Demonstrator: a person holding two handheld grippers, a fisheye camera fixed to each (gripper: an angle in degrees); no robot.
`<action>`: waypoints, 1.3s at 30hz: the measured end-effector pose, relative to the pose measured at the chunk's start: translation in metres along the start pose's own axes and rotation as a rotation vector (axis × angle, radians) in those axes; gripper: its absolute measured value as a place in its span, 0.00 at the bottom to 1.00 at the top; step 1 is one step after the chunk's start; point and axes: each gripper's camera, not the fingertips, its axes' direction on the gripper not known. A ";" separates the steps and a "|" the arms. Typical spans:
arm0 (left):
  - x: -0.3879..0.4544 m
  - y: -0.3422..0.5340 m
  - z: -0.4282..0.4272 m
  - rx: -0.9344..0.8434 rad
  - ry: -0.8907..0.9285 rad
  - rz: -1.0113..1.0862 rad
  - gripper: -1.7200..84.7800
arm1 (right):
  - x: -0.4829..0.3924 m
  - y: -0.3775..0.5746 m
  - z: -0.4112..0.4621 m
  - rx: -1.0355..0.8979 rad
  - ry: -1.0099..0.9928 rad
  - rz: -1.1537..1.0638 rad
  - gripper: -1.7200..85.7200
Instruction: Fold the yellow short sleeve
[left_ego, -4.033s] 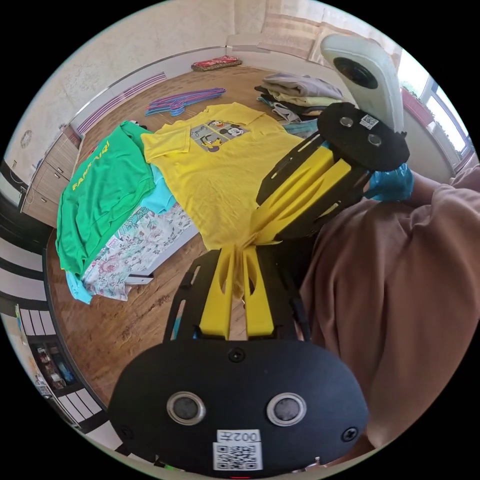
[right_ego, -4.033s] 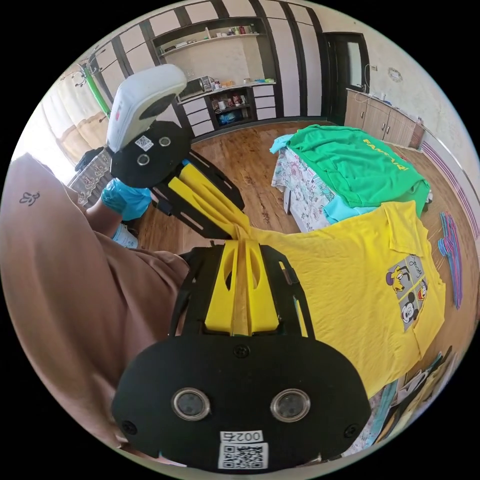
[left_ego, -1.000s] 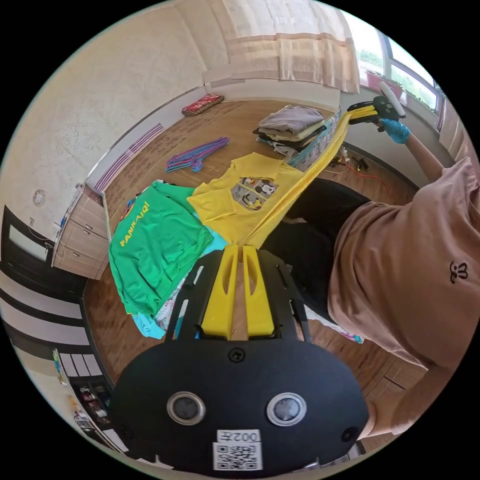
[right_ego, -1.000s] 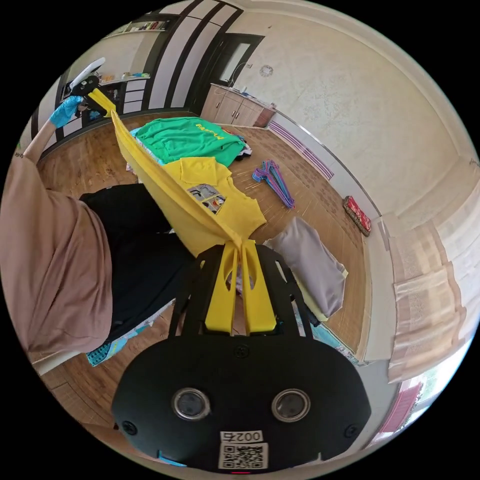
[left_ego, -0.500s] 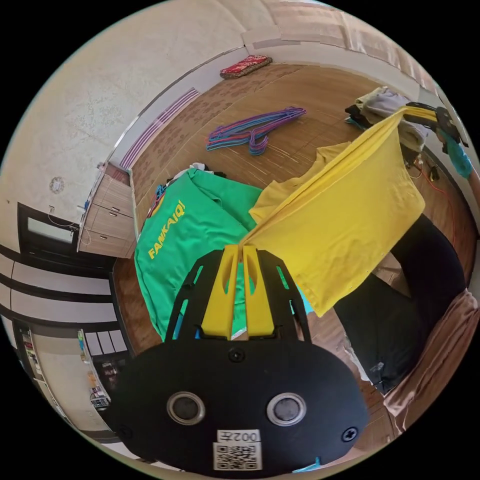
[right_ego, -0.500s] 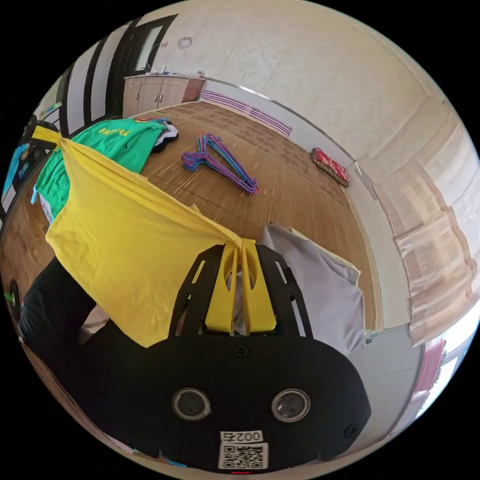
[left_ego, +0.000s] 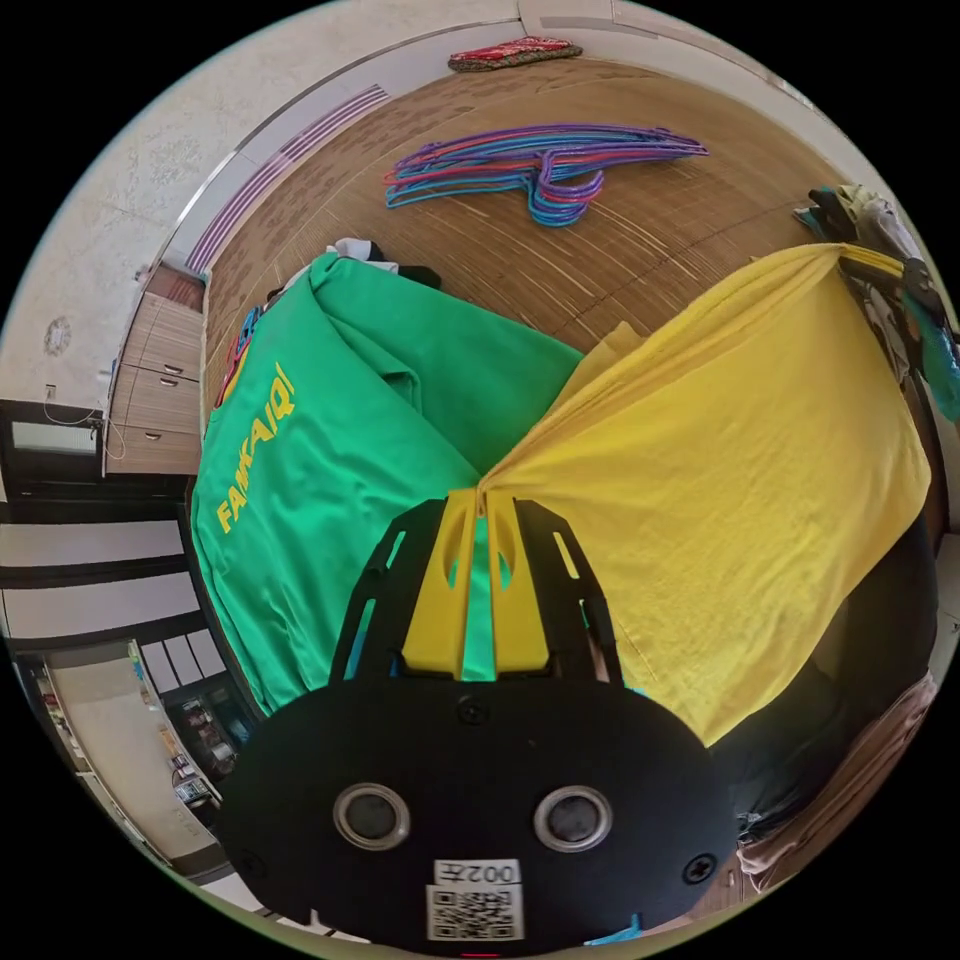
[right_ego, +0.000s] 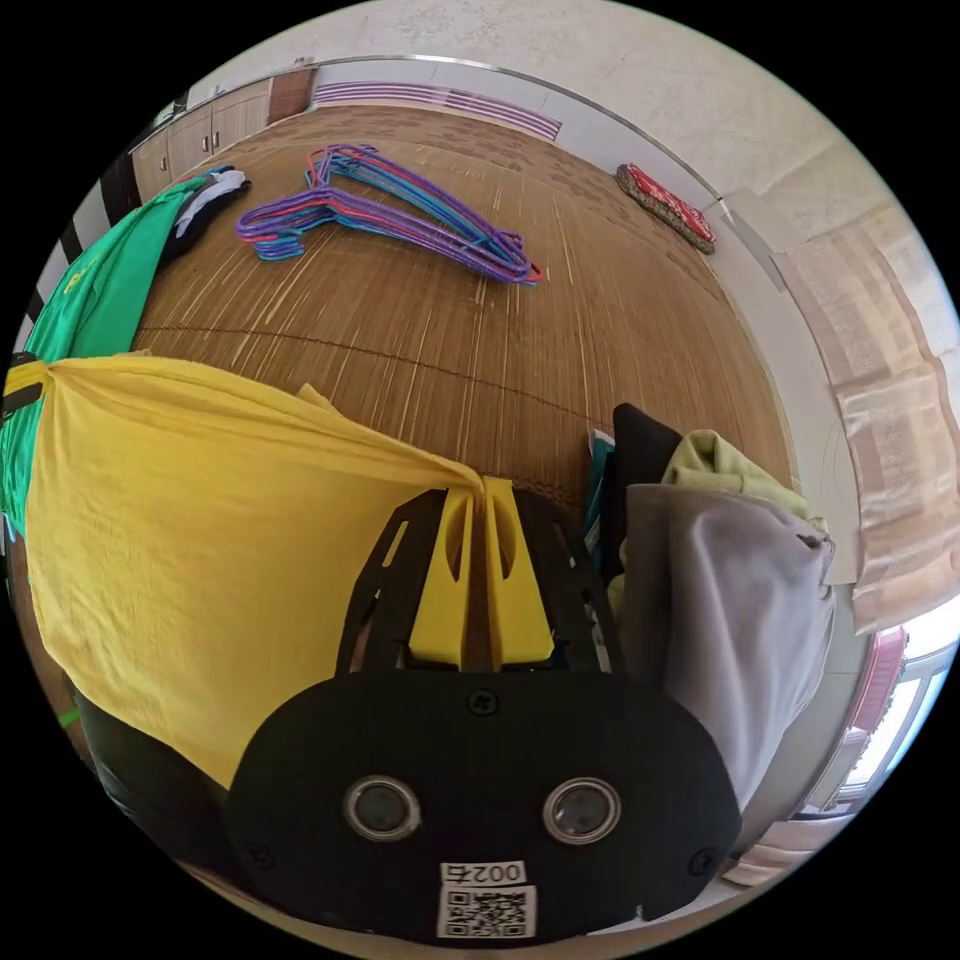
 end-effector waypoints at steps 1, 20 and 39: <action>-0.006 -0.008 0.006 -0.010 0.012 -0.005 0.01 | 0.002 -0.010 0.008 -0.013 -0.011 0.006 0.01; -0.081 -0.033 0.030 0.202 0.236 -0.196 0.01 | 0.014 -0.049 0.015 0.210 -0.163 0.012 0.02; -0.083 -0.005 0.049 0.255 0.120 -0.275 0.01 | 0.016 -0.012 0.003 0.251 -0.144 0.030 0.01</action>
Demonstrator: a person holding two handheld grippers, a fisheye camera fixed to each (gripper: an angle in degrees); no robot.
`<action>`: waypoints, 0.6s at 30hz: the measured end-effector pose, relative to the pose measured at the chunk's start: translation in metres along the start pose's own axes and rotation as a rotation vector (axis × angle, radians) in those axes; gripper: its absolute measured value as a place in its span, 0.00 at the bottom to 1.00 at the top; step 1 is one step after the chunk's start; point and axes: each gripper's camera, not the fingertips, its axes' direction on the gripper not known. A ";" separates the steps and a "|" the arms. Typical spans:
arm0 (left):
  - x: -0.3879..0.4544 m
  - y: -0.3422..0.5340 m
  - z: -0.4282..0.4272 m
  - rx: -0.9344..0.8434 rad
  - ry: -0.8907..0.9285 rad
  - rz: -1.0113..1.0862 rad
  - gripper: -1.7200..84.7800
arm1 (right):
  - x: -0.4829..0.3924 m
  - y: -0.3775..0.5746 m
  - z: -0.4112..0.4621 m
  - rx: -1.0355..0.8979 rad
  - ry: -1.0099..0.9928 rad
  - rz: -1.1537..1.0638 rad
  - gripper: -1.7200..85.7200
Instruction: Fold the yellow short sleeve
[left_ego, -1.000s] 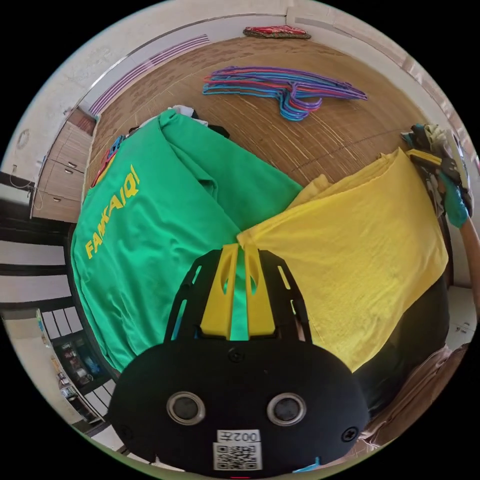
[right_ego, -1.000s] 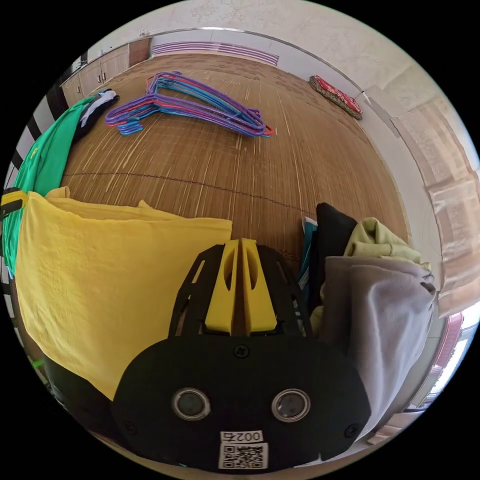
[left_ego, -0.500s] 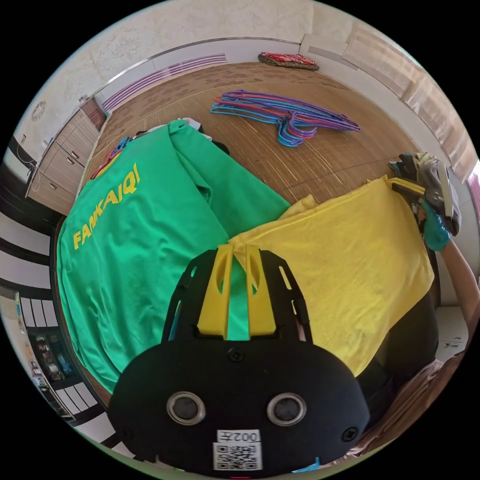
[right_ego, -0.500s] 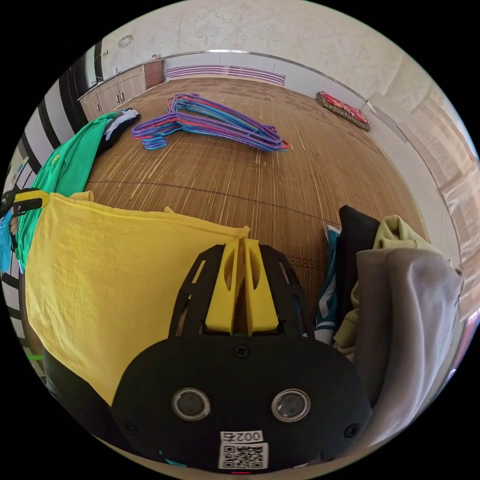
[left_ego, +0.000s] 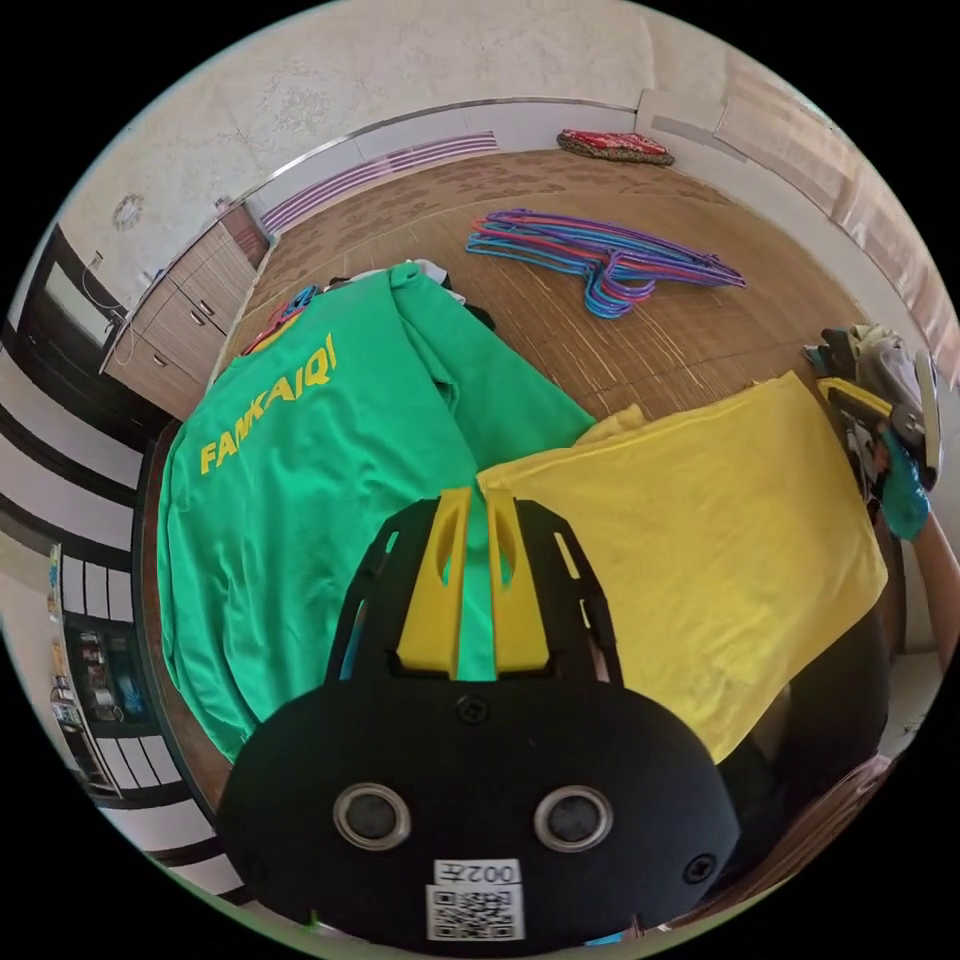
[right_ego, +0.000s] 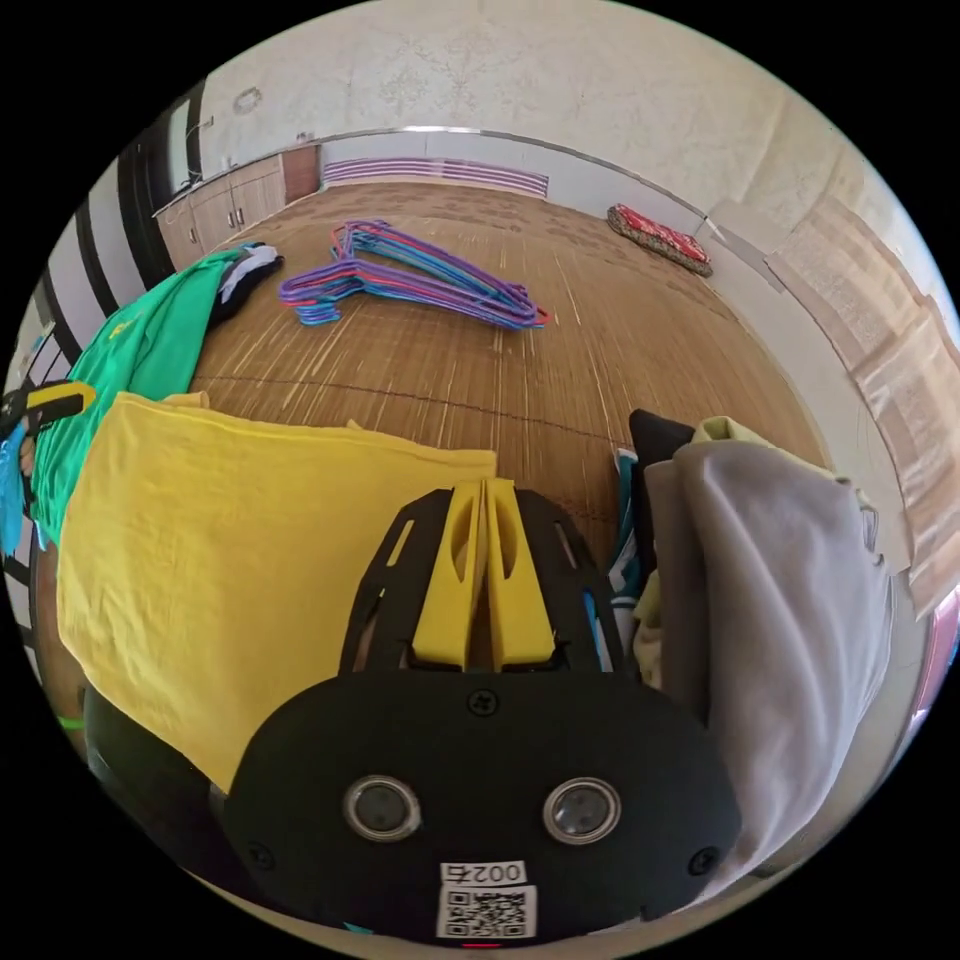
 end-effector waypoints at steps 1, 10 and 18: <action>-0.001 0.009 -0.008 0.017 0.016 0.015 0.01 | -0.008 0.011 -0.010 0.017 -0.004 -0.046 0.01; 0.009 0.130 -0.030 -0.011 0.295 0.204 0.08 | -0.028 0.130 -0.080 0.094 -0.201 -0.348 0.05; 0.018 0.212 -0.012 -0.050 0.395 0.244 0.12 | 0.015 0.217 -0.093 0.018 -0.271 -0.330 0.13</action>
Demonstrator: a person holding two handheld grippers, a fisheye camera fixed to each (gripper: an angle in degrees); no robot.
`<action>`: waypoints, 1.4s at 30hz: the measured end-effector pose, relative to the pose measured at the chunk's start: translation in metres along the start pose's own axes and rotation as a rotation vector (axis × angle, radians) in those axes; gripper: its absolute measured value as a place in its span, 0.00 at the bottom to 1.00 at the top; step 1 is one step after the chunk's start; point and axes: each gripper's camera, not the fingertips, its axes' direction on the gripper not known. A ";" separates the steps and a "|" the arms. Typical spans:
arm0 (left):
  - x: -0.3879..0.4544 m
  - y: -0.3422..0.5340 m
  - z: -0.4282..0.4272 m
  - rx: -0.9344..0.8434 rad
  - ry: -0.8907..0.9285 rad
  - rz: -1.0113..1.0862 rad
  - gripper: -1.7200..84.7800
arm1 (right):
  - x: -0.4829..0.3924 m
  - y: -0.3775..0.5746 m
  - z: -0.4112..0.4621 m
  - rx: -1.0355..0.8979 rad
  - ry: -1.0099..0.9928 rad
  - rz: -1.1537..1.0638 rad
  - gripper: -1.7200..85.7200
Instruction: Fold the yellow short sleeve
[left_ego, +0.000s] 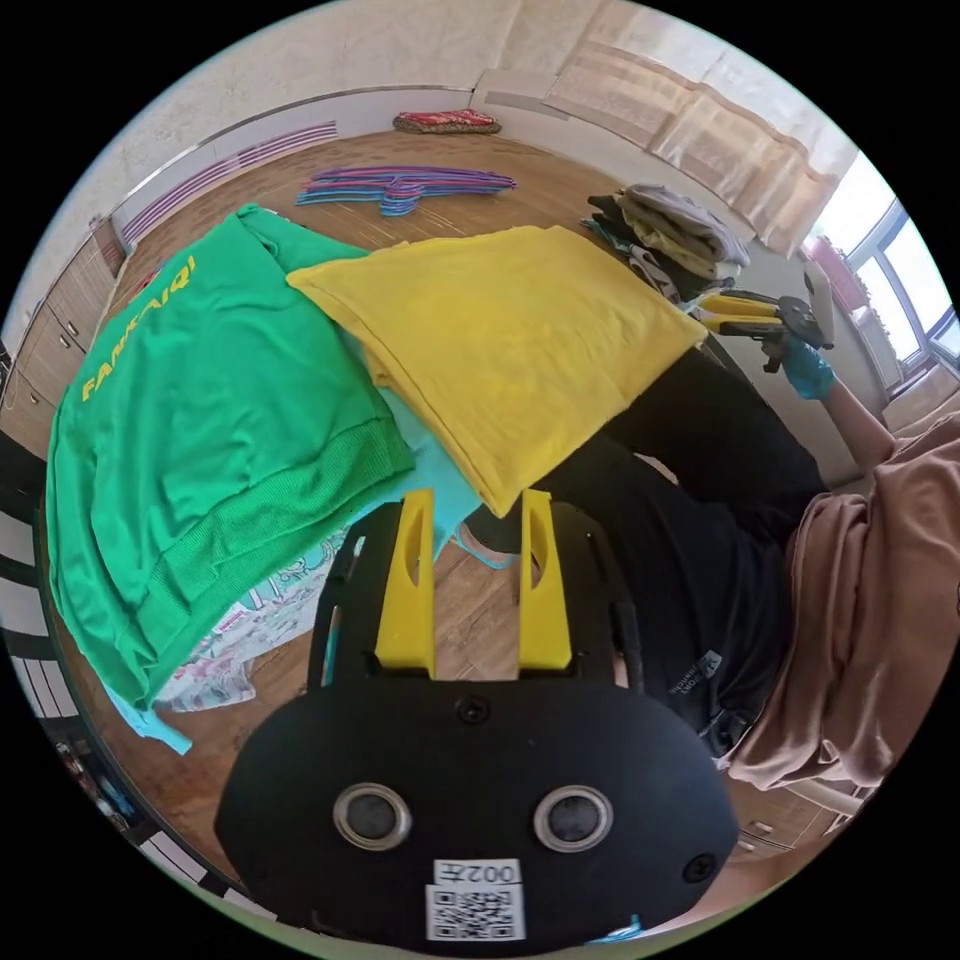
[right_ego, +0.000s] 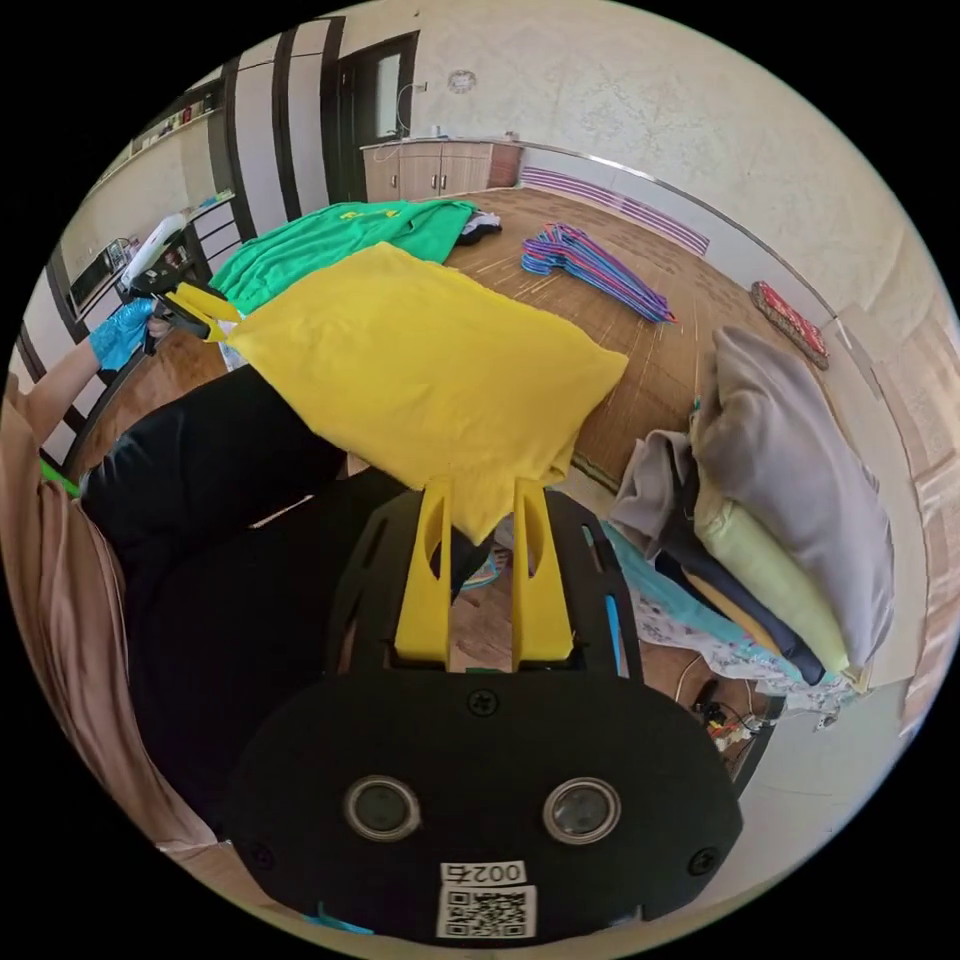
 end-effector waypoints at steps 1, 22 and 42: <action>0.002 0.005 0.004 0.005 0.010 0.006 0.12 | 0.006 0.008 0.002 -0.014 -0.029 0.020 0.14; 0.052 0.052 -0.008 0.031 -0.082 0.084 0.01 | 0.032 0.089 -0.007 -0.065 -0.188 -0.108 0.01; 0.122 0.094 -0.004 -0.075 -0.147 -0.075 0.01 | 0.004 0.185 -0.040 -0.012 -0.409 -0.118 0.01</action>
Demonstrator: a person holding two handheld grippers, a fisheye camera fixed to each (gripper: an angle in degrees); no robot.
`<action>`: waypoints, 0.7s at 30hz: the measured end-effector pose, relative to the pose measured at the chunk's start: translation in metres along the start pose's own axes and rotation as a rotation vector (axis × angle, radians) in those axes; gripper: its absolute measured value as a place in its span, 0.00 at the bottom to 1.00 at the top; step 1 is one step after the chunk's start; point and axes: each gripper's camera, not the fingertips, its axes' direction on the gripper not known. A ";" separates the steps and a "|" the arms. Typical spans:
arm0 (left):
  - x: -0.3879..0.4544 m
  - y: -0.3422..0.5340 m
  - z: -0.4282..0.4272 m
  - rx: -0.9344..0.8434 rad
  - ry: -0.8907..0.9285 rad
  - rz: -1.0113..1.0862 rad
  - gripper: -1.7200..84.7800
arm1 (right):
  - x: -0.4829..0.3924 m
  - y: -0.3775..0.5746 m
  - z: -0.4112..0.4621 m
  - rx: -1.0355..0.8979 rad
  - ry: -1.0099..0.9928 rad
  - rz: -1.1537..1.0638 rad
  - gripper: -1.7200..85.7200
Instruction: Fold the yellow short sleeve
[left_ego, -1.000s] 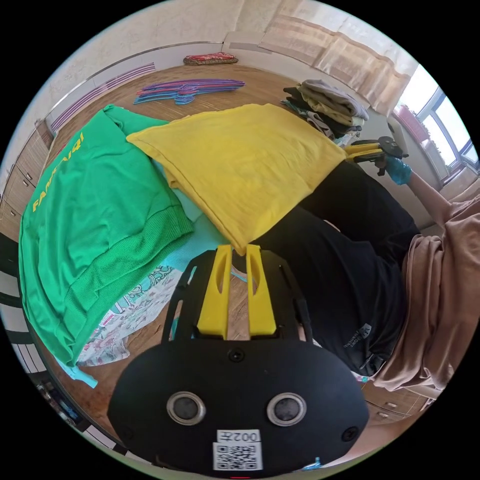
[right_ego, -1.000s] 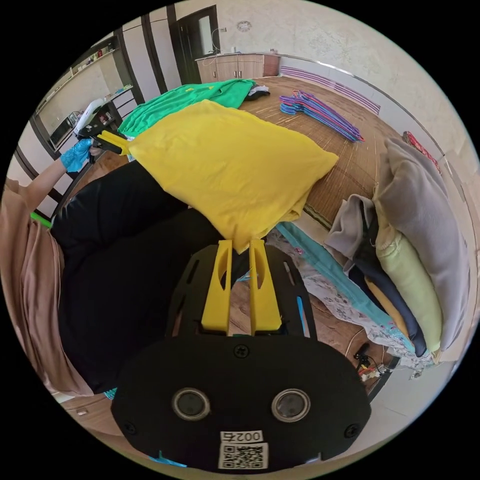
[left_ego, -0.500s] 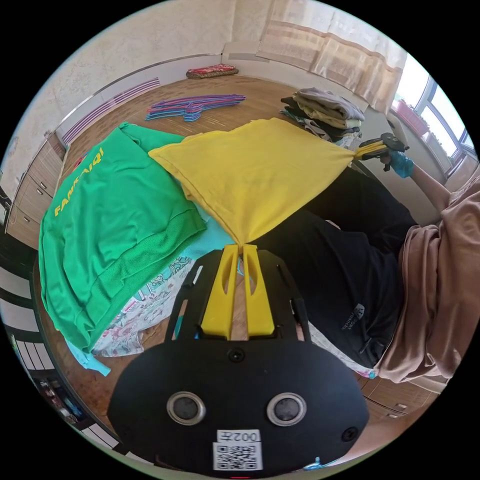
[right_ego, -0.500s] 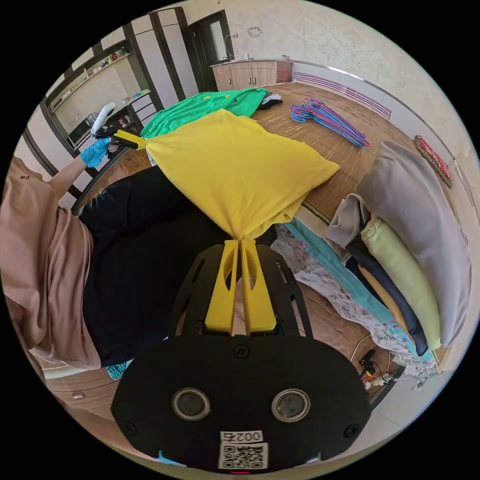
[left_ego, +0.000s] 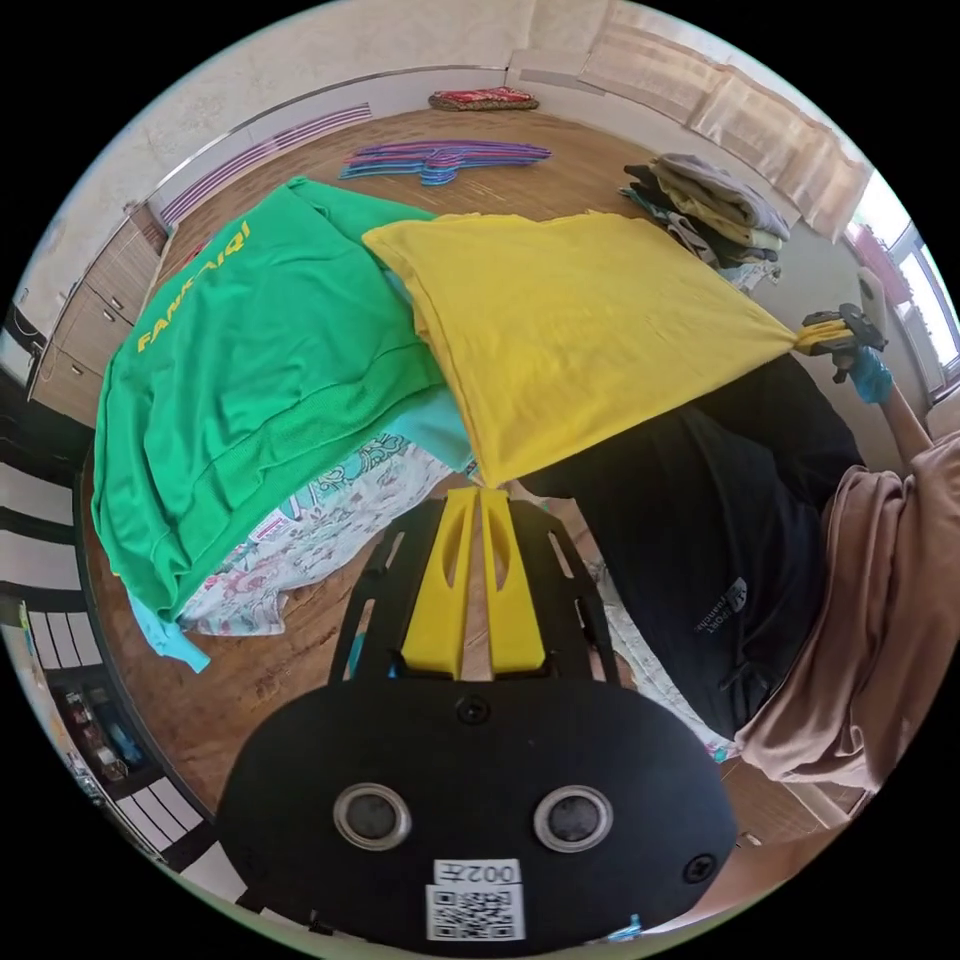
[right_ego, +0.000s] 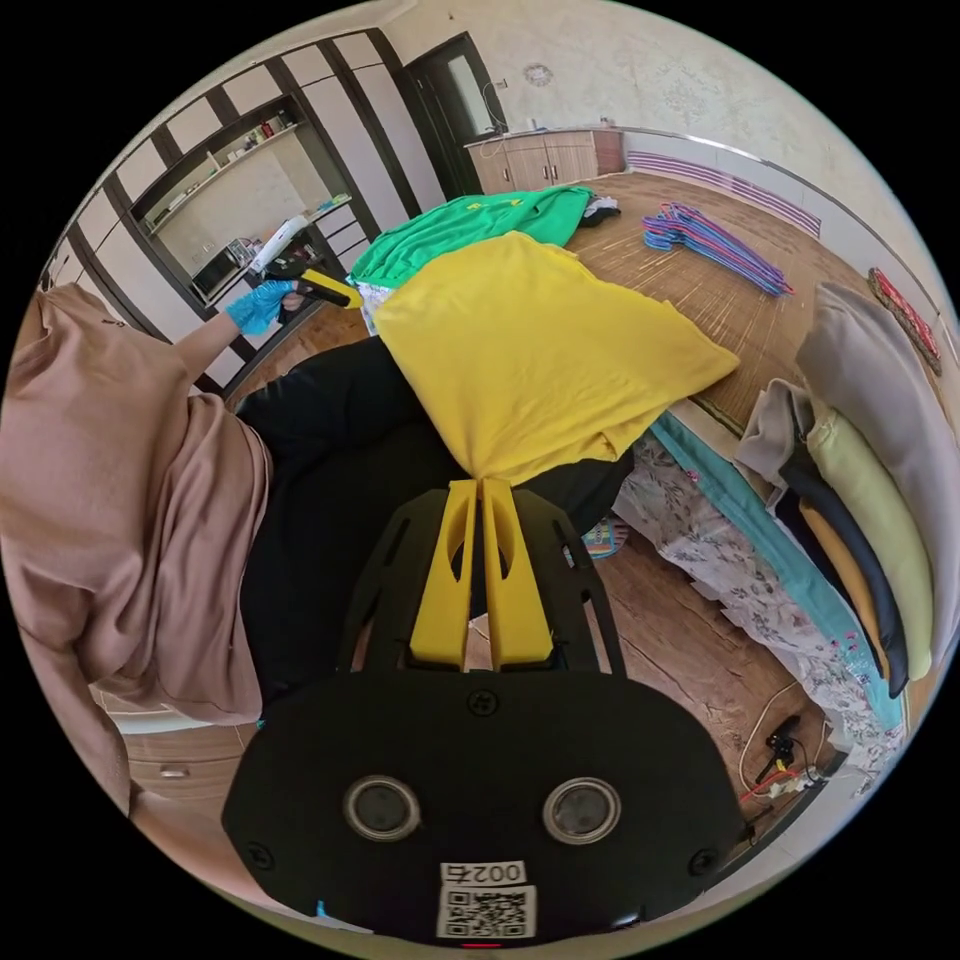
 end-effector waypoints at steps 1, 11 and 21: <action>0.006 0.000 -0.004 0.014 0.009 -0.015 0.01 | -0.001 0.004 -0.001 0.010 0.003 -0.001 0.01; 0.129 -0.052 -0.037 0.238 0.121 0.234 0.05 | -0.014 0.020 -0.018 0.125 0.021 -0.016 0.01; 0.286 -0.118 -0.030 0.267 0.263 0.615 0.15 | -0.033 0.023 -0.029 0.265 0.063 -0.011 0.01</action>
